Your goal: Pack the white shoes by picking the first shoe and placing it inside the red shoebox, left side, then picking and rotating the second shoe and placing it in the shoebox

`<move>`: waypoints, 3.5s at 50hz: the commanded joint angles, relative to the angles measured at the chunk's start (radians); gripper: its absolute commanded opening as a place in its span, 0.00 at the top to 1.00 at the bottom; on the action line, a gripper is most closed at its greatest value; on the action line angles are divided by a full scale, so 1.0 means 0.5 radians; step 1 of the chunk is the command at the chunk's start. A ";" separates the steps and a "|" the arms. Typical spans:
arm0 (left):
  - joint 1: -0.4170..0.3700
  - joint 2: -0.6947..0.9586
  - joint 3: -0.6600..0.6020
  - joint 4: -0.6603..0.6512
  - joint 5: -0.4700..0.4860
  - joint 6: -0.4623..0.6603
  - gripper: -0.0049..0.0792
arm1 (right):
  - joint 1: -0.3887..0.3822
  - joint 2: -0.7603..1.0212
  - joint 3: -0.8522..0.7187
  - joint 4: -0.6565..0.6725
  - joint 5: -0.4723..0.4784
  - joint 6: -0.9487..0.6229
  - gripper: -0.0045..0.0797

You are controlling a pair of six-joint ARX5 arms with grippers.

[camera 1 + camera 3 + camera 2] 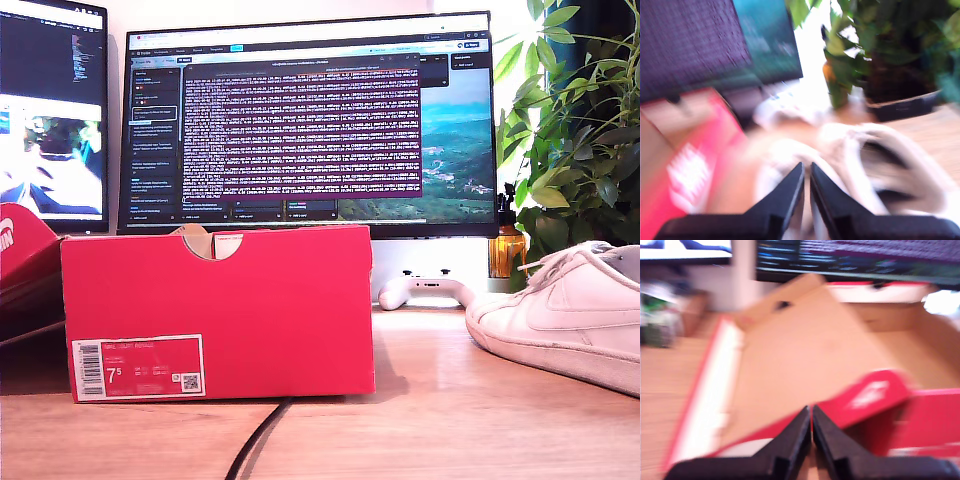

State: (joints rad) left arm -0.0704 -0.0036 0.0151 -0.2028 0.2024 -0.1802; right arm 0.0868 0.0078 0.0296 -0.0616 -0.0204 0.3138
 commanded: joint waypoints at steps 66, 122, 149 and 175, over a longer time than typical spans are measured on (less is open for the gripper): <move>-0.005 -0.004 0.253 0.898 0.421 -0.575 0.96 | 0.011 0.023 0.189 0.400 -0.307 0.675 0.96; -1.004 1.772 0.967 -0.535 -0.686 1.776 0.96 | 0.042 2.080 2.086 -1.381 -0.627 -0.272 0.96; -1.017 2.119 0.967 -0.047 -0.840 1.776 0.96 | 0.238 2.615 2.174 -1.906 -0.380 -0.706 0.62; -1.017 2.142 0.967 0.123 -0.817 1.775 0.96 | 0.283 2.927 2.174 -1.924 -0.206 -0.789 0.62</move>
State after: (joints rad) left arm -0.5800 1.0626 0.4923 -0.1585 -0.2100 0.7074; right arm 0.2188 1.4456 1.1122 -1.0119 -0.1230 -0.0769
